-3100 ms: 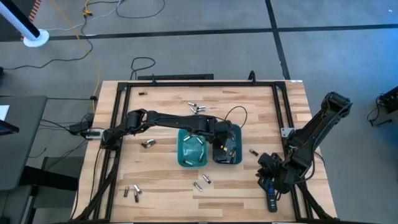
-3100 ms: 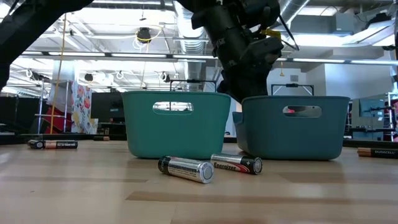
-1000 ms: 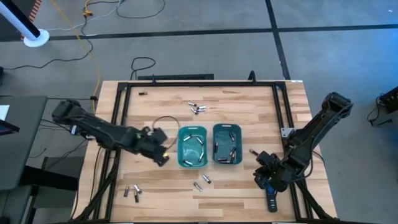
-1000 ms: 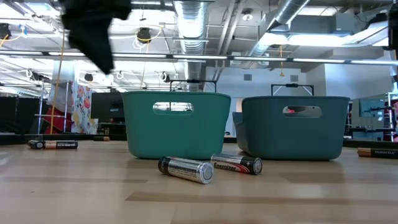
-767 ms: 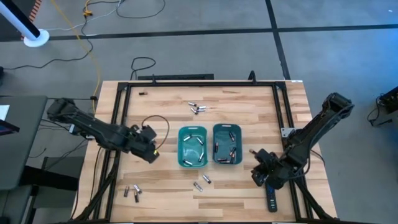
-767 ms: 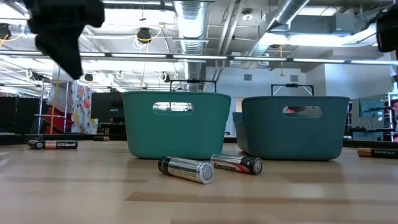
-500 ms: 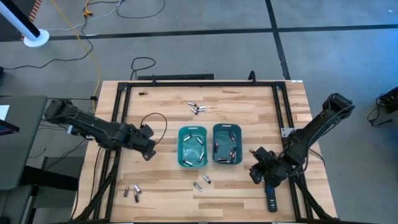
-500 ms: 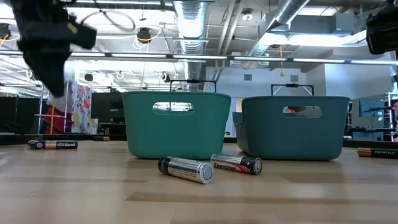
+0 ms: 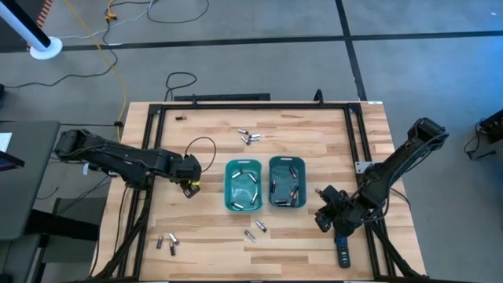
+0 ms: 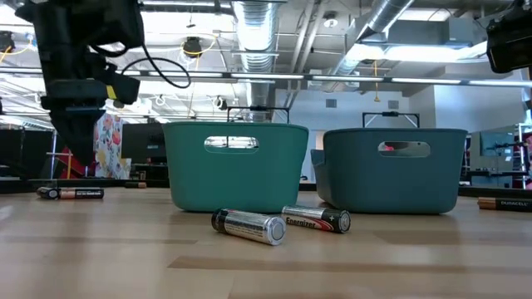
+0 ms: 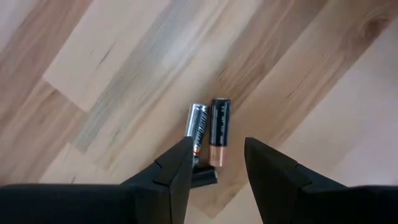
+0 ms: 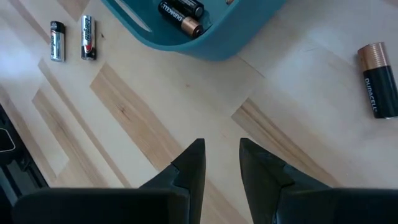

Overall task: Sort batteries
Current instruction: Put the silver battery into the green bin

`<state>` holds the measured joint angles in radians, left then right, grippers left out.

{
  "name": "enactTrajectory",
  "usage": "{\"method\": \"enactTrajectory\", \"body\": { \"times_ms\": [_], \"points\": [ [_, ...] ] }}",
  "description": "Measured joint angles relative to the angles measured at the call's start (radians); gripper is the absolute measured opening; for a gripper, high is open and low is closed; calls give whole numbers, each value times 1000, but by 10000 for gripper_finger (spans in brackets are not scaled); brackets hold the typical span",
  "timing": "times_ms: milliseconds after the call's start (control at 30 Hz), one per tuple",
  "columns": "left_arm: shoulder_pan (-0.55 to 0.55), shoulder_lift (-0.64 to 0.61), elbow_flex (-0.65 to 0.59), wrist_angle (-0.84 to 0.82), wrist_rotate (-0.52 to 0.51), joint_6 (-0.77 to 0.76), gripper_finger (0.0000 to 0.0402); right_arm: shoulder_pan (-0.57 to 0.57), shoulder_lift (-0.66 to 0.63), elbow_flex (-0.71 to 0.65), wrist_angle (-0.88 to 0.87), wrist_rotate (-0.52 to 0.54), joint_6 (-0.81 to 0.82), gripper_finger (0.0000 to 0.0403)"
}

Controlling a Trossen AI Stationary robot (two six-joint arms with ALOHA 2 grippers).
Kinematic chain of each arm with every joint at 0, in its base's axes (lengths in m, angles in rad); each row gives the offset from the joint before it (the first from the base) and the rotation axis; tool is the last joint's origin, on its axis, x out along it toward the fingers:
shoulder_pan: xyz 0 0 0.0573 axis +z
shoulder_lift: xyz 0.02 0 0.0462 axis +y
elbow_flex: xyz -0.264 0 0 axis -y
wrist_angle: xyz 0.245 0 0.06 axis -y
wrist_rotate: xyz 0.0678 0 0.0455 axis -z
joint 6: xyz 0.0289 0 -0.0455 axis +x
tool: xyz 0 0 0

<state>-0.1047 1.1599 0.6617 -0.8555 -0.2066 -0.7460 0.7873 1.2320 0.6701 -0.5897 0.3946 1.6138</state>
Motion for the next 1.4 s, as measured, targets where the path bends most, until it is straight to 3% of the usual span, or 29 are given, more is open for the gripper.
{"method": "enactTrajectory", "body": {
  "times_ms": [300, 800, 1400],
  "points": [
    [78, 117, 0, 43, 52, 78, 139, 0, 0, 0, -1, 0, 0, 116],
    [79, 277, 5, 144, 103, 95, 139, 0, 0, 0, 0, 0, 0, 116],
    [79, 200, 25, 143, 81, 96, 139, 0, 0, 0, 0, 0, -18, 116]
  ]
}}
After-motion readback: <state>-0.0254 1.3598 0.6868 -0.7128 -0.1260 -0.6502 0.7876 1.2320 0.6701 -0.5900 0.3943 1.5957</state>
